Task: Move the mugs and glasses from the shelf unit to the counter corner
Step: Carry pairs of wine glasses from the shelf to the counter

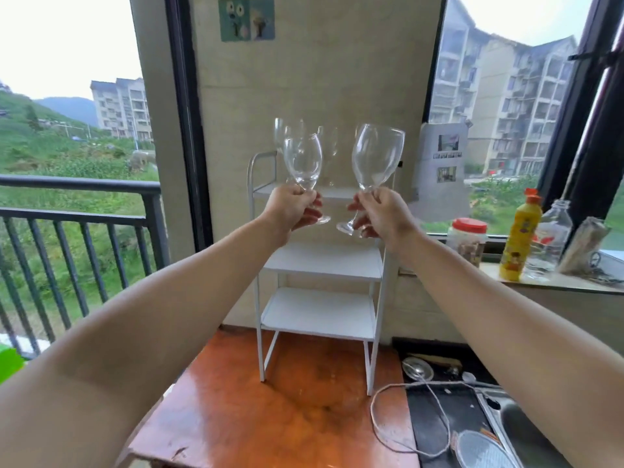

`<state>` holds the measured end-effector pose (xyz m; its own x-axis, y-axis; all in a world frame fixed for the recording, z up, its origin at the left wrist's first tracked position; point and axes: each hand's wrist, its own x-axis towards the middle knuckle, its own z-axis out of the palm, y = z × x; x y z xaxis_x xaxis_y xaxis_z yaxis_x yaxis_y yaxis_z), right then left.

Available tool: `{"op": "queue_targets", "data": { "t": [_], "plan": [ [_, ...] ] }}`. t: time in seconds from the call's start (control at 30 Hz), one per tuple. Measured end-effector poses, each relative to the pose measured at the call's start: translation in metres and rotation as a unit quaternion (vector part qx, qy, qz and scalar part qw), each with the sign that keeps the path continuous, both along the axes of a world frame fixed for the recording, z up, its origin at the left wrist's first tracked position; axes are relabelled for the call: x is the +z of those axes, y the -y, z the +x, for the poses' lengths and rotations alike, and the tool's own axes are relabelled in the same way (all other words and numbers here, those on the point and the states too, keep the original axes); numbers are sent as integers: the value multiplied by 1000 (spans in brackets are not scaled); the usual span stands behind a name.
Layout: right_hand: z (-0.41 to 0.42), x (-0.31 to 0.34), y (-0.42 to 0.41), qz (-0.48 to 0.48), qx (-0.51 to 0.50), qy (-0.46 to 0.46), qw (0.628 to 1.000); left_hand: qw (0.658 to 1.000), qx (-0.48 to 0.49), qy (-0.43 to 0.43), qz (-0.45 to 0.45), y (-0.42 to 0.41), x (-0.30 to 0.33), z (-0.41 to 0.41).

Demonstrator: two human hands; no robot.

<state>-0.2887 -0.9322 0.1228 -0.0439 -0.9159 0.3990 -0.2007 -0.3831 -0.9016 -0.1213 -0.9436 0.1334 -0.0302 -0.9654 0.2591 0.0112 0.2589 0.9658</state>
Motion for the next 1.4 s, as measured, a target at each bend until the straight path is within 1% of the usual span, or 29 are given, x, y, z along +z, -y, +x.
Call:
{"op": "queue_targets", "data": {
  "t": [0.13,0.27,0.4,0.53,0.7,0.8,0.93,1.07,1.13,1.3,1.4],
  "plan": [
    [1,-45,-37,31,-18,1,999,998,-49,-3,38,-36,-42,2],
    [6,-105,-95,93,-59,11,994,989,-94,21,111,-87,-104,7],
    [10,-170,-167,171,-104,55,978,976,-118,50,177,-142,-162,15],
    [11,-227,-251,237,-144,113,954,949,-162,63,263,-200,-212,8],
    [-6,-277,-348,295,-233,182,909,913,-230,110,319,-265,-262,-30],
    [-23,-301,-403,309,-291,232,875,885,-287,118,346,-304,-288,-58],
    [-43,-324,-474,317,-363,274,832,853,-344,141,365,-357,-316,-94],
    [-61,-338,-547,332,-430,296,786,813,-402,173,383,-420,-337,-140],
    [-78,-343,-595,327,-462,317,761,790,-439,192,383,-464,-345,-174],
    [-124,-346,-703,318,-513,350,717,748,-500,215,381,-565,-358,-245],
    [-157,-348,-771,313,-550,343,694,722,-534,218,383,-630,-365,-288]
  ]
}}
